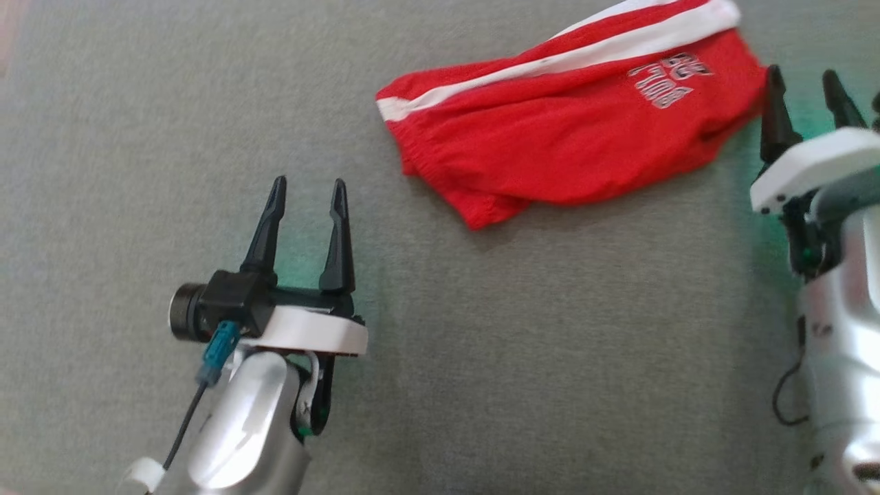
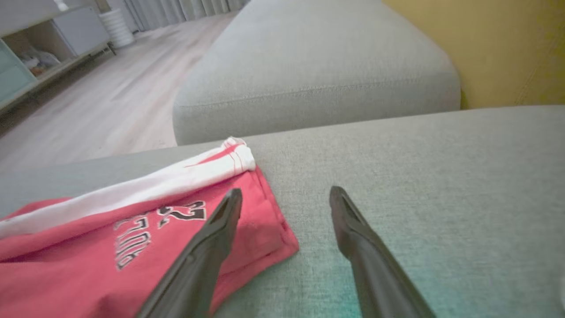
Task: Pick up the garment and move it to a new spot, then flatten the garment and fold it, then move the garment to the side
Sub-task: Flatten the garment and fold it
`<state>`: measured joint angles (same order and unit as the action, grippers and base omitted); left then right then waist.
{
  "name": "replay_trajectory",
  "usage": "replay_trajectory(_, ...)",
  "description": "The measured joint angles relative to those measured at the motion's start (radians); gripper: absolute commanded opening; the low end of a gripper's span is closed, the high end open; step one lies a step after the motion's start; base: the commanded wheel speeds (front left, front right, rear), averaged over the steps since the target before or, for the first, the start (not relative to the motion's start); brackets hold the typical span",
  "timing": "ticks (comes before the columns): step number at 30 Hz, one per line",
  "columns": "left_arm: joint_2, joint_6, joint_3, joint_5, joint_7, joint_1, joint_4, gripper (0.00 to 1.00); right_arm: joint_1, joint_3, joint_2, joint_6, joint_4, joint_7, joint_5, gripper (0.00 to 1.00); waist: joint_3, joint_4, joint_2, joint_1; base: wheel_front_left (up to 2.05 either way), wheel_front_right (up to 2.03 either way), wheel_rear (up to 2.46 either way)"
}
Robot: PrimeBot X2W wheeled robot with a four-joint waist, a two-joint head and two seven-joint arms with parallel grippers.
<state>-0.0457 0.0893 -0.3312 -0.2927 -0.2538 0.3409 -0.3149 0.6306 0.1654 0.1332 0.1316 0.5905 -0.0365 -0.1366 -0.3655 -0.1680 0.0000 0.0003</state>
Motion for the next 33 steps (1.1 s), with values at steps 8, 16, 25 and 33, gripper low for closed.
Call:
replay_trajectory(8,0.002,0.022,-0.04,-0.028,0.0,0.037,0.006,1.0,0.12,-0.027,0.046,0.0,0.209,-0.042,0.049,1.0,-0.056,-0.05,0.0,-0.0003,0.0,0.0,0.0)
replay_trajectory(16,0.003,0.034,-0.047,-0.03,0.0,0.043,0.003,1.0,0.162,-0.11,0.037,0.0,0.304,0.008,0.001,0.0,-0.043,-0.022,0.0,-0.0002,0.0,0.0,0.0)
replay_trajectory(25,0.003,0.024,-0.021,-0.017,0.0,0.041,-0.013,1.0,0.076,-0.172,0.045,0.0,0.268,0.095,-0.147,0.0,0.009,0.063,0.0,-0.0003,0.0,0.0,0.0)
replay_trajectory(33,0.003,0.011,-0.007,0.0,0.0,-0.007,-0.042,1.0,-0.107,-0.085,-0.004,0.0,0.178,0.181,-0.181,0.0,0.079,0.129,0.0,-0.0003,0.0,0.0,0.0)
